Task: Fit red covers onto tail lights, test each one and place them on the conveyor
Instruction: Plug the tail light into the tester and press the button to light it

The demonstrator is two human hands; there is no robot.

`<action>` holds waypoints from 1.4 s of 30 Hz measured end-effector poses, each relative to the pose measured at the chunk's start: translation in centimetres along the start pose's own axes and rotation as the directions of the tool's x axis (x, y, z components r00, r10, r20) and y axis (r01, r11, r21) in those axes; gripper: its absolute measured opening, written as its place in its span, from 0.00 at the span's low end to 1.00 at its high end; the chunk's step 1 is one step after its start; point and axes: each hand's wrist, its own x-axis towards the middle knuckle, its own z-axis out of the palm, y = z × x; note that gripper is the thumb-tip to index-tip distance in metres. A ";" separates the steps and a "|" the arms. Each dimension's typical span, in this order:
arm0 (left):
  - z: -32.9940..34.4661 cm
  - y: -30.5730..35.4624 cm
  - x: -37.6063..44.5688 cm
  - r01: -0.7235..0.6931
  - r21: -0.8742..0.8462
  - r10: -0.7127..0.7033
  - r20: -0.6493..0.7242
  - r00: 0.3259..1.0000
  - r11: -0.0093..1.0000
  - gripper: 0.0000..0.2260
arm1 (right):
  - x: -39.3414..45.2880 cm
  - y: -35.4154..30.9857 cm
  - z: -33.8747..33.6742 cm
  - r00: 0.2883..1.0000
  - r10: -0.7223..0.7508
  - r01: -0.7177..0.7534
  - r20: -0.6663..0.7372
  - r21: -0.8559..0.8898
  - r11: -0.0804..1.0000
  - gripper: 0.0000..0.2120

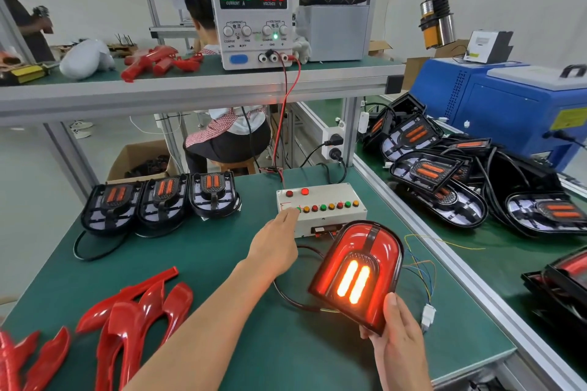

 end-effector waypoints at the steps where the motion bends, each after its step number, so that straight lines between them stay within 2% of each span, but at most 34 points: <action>1: 0.0 0.0 0.1 -0.009 0.011 0.009 -0.003 1.000 1.000 0.28 | 0.0 0.0 0.0 1.000 0.002 -0.002 -0.006 0.000 1.000 0.17; 10: 0.1 0.1 0.4 -0.003 0.044 0.003 0.008 1.000 0.999 0.32 | 0.0 0.0 -0.1 1.000 -0.018 0.018 0.012 0.004 1.000 0.21; 16: -0.2 0.6 1.2 -0.033 0.154 0.027 0.045 0.999 0.987 0.34 | 0.0 0.2 -0.3 0.999 -0.026 0.028 0.040 -0.041 0.999 0.22; 22: -0.4 1.6 2.1 0.009 0.206 -0.025 0.079 0.997 0.979 0.36 | -0.1 0.1 -0.3 0.999 -0.017 0.018 0.051 -0.020 1.000 0.22; 26: -0.1 1.7 2.5 0.040 0.202 -0.052 0.054 0.997 0.979 0.35 | -0.4 -0.1 -0.2 0.999 -0.022 0.021 0.043 0.009 1.000 0.24; 30: 0.2 1.6 2.6 0.036 0.209 -0.047 0.045 0.998 0.977 0.32 | -0.3 -0.1 -0.2 0.999 -0.025 0.024 0.022 0.040 0.999 0.21; 35: -0.4 1.9 2.6 0.044 0.208 -0.059 0.068 0.996 0.977 0.31 | -0.3 0.1 -0.4 1.000 -0.021 0.020 0.022 0.043 0.999 0.20; 42: -0.4 1.8 2.5 0.032 0.229 -0.052 0.085 0.995 0.973 0.33 | -0.3 -0.1 -0.1 0.999 -0.022 0.020 0.030 0.061 0.998 0.22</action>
